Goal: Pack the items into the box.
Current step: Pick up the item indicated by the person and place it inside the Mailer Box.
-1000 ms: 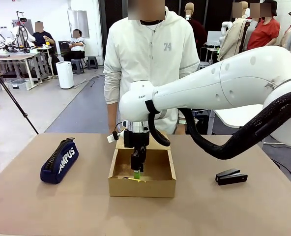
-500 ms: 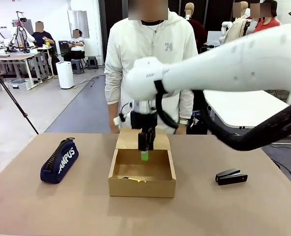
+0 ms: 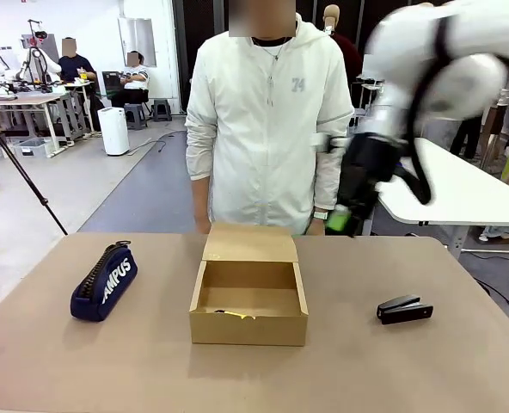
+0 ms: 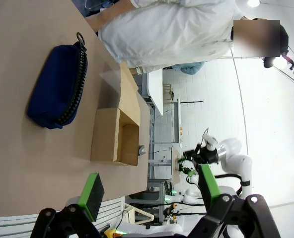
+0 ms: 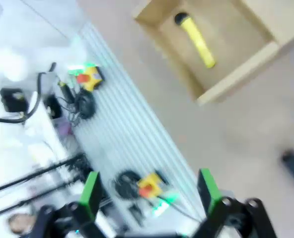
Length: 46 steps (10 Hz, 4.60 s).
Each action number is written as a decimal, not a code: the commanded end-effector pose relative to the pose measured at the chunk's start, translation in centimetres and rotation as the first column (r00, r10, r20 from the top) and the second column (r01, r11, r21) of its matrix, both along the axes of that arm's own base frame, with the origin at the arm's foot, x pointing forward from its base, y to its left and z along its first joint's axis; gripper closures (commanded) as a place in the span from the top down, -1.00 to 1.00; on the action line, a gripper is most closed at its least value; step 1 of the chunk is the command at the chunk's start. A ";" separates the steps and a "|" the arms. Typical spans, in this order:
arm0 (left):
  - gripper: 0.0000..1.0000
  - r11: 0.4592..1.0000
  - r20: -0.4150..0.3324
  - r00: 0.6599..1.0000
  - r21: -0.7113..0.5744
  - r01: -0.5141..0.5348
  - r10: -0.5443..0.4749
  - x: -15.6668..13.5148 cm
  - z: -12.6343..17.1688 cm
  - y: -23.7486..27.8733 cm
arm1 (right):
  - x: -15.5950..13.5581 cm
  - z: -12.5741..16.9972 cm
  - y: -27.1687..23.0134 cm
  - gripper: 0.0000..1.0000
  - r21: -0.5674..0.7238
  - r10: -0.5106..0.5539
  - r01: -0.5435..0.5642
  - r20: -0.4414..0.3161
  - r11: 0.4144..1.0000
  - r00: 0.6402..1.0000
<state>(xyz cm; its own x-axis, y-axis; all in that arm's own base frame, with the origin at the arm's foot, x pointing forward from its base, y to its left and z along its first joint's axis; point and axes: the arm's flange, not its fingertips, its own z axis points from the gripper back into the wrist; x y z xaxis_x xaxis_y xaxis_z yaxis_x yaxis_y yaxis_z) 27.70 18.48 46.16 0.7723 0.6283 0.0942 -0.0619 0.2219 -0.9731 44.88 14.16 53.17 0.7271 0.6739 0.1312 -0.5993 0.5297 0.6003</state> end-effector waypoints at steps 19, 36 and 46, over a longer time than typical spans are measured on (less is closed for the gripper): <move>1.00 1.000 0.020 1.000 0.000 0.004 -0.004 -0.1 0.0 0.0 | -14.7 -7.0 -19.0 1.00 0.563 -0.537 0.602 -0.302 0.567 0.788; 1.00 0.467 -0.327 0.937 0.814 0.344 -0.120 20.3 0.1 -18.9 | -14.7 -7.0 -19.0 1.00 0.563 -0.537 0.602 -0.302 0.567 0.788; 1.00 0.236 -0.387 0.903 0.875 0.424 -0.187 27.8 -7.5 -22.3 | -14.7 -7.0 -19.0 1.00 0.563 -0.537 0.602 -0.302 0.567 0.788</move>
